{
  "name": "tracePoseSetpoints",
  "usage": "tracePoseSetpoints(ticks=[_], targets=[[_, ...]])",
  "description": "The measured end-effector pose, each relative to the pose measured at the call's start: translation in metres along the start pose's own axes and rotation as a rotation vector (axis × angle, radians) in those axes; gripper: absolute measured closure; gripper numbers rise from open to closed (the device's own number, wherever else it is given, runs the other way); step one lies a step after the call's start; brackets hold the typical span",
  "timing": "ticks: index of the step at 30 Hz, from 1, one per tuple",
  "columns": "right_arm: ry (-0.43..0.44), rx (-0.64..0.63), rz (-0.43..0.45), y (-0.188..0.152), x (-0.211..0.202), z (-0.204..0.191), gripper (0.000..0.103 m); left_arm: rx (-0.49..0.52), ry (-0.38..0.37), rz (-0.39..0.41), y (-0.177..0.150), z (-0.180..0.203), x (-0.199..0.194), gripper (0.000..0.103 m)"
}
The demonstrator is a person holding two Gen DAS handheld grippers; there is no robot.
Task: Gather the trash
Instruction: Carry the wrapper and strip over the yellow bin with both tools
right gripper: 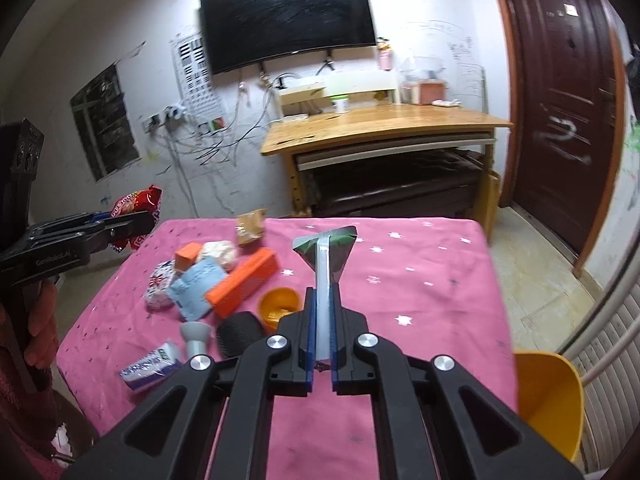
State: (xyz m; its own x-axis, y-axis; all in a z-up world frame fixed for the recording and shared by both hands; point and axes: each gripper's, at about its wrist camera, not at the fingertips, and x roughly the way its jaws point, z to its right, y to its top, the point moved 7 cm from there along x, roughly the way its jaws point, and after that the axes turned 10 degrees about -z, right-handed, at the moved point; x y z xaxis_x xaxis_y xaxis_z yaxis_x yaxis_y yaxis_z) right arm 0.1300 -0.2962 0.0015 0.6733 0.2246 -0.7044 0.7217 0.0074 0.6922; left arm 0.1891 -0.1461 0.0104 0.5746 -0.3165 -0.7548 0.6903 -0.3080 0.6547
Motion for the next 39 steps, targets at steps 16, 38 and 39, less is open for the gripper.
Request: tracePoseSetpoints(ticks=[16,38,39], targets=[[-0.146,0.238,0.048,-0.062,-0.065,0.138,0.103,0.192,-0.197,-0.058,0.019,0.165,0.039,0.084],[-0.103,0.473,-0.030,-0.126,-0.045,0.234,0.103,0.332,-0.269,-0.211,0.022,0.306,0.103,0.079],[-0.103,0.481,-0.034,-0.128,-0.044,0.236,0.103,0.337,-0.271,-0.224,0.022,0.311,0.107,0.073]])
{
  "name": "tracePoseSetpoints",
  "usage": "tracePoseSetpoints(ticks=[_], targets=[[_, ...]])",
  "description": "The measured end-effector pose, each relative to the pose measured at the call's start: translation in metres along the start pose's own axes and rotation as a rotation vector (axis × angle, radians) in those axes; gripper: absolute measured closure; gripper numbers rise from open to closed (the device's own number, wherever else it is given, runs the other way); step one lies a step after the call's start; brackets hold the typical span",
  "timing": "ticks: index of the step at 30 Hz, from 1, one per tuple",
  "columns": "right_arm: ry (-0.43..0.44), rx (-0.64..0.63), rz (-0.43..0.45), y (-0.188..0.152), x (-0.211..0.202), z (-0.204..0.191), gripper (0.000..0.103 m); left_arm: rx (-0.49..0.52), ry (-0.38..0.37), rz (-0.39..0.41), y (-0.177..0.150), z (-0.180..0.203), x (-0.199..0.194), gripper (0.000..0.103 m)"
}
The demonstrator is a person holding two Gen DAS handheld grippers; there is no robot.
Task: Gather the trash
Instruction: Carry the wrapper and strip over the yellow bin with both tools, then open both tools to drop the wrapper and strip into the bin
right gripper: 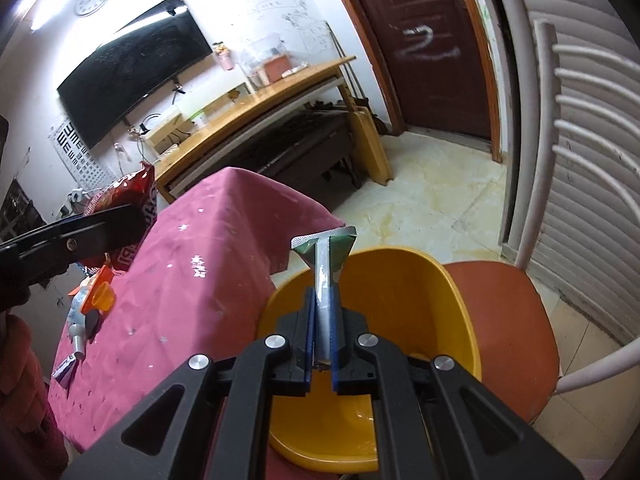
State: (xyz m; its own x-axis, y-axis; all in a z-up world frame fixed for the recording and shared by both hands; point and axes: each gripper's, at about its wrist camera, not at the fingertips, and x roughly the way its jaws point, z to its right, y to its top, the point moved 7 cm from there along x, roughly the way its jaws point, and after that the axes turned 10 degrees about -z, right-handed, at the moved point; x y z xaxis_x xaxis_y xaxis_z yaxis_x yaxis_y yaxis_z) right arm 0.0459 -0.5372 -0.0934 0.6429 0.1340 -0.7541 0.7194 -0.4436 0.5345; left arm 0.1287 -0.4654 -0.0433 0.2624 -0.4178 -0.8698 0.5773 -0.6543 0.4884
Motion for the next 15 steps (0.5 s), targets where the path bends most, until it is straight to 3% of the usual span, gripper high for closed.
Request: tracePoseSetpoints(ticks=[1,3,10,12,15], targets=[[-0.002,0.007,-0.001,0.000,0.001,0.002,0.102,0.001,0.001,-0.006,0.002,0.002,0.003,0.068],[0.002,0.021,-0.009,-0.001,0.004,0.007,0.102,-0.003,0.013,-0.011,0.005,0.004,0.009,0.050],[-0.012,0.045,-0.023,-0.003,0.011,0.015,0.101,-0.018,0.021,-0.029,0.004,0.005,0.014,0.048],[-0.031,0.044,-0.030,-0.004,0.014,0.015,0.101,-0.033,0.019,-0.025,0.003,0.002,0.011,0.043],[-0.040,0.039,-0.033,-0.003,0.018,0.011,0.094,-0.053,0.023,-0.016,0.000,-0.007,0.004,0.040]])
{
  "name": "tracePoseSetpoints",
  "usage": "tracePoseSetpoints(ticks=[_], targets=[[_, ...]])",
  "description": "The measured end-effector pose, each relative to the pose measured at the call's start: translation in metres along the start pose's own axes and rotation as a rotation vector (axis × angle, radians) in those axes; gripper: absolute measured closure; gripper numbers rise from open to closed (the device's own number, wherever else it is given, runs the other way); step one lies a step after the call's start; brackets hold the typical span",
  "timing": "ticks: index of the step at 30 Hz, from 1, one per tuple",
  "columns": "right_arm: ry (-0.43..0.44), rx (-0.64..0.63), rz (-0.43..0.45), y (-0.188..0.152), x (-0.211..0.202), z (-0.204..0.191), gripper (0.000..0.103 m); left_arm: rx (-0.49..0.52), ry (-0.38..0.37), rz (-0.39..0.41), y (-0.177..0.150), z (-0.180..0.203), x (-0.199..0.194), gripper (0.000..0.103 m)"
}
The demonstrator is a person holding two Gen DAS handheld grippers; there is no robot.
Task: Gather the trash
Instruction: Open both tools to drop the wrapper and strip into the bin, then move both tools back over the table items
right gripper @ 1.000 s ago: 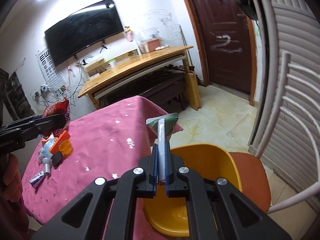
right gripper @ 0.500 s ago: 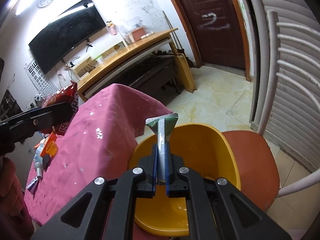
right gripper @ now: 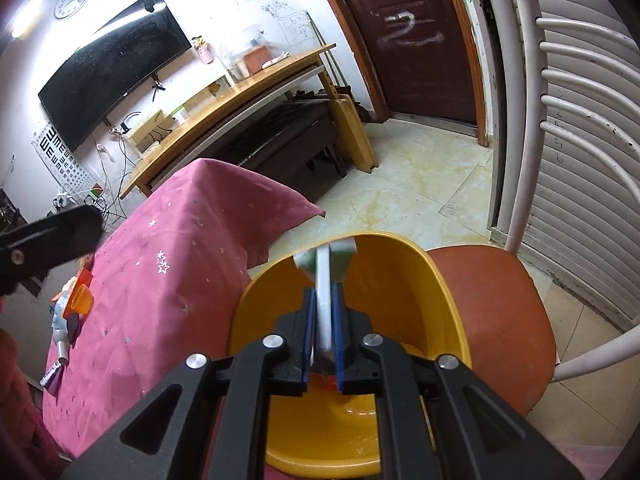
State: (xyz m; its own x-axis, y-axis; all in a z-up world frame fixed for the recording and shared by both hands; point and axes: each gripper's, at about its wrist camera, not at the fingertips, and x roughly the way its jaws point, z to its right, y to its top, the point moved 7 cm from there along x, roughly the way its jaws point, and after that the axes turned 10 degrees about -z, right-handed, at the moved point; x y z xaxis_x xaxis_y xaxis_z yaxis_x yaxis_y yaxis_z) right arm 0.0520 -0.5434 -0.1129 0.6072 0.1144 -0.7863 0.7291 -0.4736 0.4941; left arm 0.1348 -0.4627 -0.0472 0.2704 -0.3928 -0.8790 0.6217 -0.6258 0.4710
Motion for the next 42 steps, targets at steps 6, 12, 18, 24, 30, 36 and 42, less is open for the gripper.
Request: tracePoseSetpoints(ticks=[6,12,18,24,30,36,42], targets=[[0.016,-0.014,0.033,0.000,-0.004,-0.011,0.022,-0.061,-0.015,0.024,-0.013,-0.021,-0.023,0.036],[0.030,-0.057,0.090,0.002,-0.022,-0.035,0.021,-0.122,0.016,0.072,-0.035,-0.050,-0.051,0.034],[0.054,-0.115,0.137,0.007,-0.039,-0.071,0.020,-0.187,0.059,0.120,-0.064,-0.088,-0.081,0.026],[0.115,-0.182,0.133,0.009,-0.039,-0.118,0.015,-0.260,0.125,0.152,-0.098,-0.133,-0.108,0.025],[0.167,-0.262,0.110,0.005,-0.030,-0.175,0.015,-0.352,0.174,0.158,-0.135,-0.181,-0.128,0.022],[0.202,-0.328,0.081,-0.004,-0.018,-0.223,0.015,-0.413,0.196,0.149,-0.169,-0.213,-0.138,0.022],[0.244,-0.413,0.039,-0.019,-0.009,-0.270,0.015,-0.431,0.171,0.120,-0.196,-0.228,-0.136,0.022]])
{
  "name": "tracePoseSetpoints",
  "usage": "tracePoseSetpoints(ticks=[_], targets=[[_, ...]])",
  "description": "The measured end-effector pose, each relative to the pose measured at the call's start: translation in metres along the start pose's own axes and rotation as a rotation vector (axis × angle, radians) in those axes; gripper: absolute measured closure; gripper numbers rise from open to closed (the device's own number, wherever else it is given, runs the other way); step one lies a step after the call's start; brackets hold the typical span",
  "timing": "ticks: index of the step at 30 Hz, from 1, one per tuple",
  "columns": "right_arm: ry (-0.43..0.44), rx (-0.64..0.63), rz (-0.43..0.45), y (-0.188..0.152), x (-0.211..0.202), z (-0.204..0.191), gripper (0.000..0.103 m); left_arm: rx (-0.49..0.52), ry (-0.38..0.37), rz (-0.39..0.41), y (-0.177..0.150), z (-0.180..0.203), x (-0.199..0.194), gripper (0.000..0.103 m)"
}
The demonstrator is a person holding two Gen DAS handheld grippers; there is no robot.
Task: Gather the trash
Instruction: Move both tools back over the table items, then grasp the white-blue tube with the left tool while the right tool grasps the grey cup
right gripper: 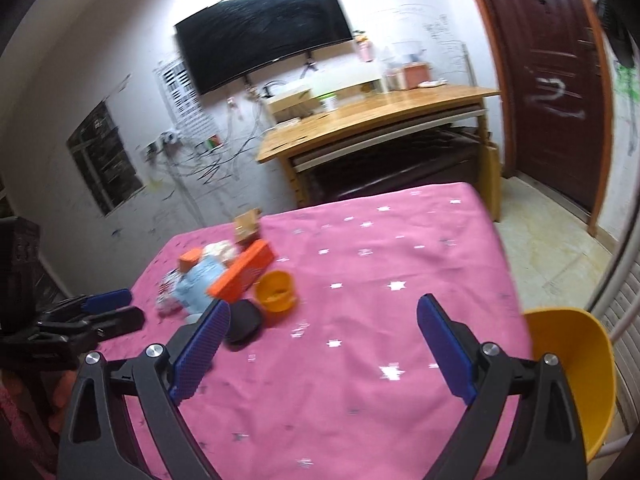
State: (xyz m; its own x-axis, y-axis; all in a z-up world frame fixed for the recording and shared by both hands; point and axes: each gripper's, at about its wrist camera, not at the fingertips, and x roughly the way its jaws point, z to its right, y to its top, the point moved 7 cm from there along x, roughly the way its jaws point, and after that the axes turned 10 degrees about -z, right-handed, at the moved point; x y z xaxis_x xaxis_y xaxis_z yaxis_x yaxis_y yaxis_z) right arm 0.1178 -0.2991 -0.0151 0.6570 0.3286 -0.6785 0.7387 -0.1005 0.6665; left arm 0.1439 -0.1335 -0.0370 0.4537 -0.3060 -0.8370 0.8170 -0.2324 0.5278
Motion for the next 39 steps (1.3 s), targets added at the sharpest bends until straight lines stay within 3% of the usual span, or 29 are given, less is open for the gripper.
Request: tracePoseSetpoints(ticks=[8,15,18,24,33,34,39], targets=[[0.116,-0.100,-0.013,-0.002,0.010,-0.052,0.015,0.087,-0.037,-0.054,-0.028,0.000,0.014,0.023],[0.138,-0.171,-0.058,-0.010,0.024,-0.084,0.015,0.094,-0.043,-0.109,-0.045,-0.004,0.033,0.038],[0.154,-0.207,-0.078,-0.015,0.030,-0.098,0.015,0.085,-0.057,-0.122,-0.050,-0.010,0.038,0.049],[0.175,-0.219,-0.101,-0.018,0.040,-0.113,0.015,0.076,-0.071,-0.101,-0.054,-0.015,0.041,0.068],[0.196,-0.266,-0.132,-0.020,0.052,-0.135,0.015,0.017,-0.068,-0.066,-0.056,-0.041,0.030,0.070],[0.194,-0.269,-0.138,-0.020,0.054,-0.137,0.016,0.006,-0.061,-0.060,-0.057,-0.046,0.027,0.070],[0.163,-0.275,-0.172,-0.022,0.070,-0.140,0.047,-0.040,-0.037,-0.033,-0.058,-0.072,0.014,0.070]])
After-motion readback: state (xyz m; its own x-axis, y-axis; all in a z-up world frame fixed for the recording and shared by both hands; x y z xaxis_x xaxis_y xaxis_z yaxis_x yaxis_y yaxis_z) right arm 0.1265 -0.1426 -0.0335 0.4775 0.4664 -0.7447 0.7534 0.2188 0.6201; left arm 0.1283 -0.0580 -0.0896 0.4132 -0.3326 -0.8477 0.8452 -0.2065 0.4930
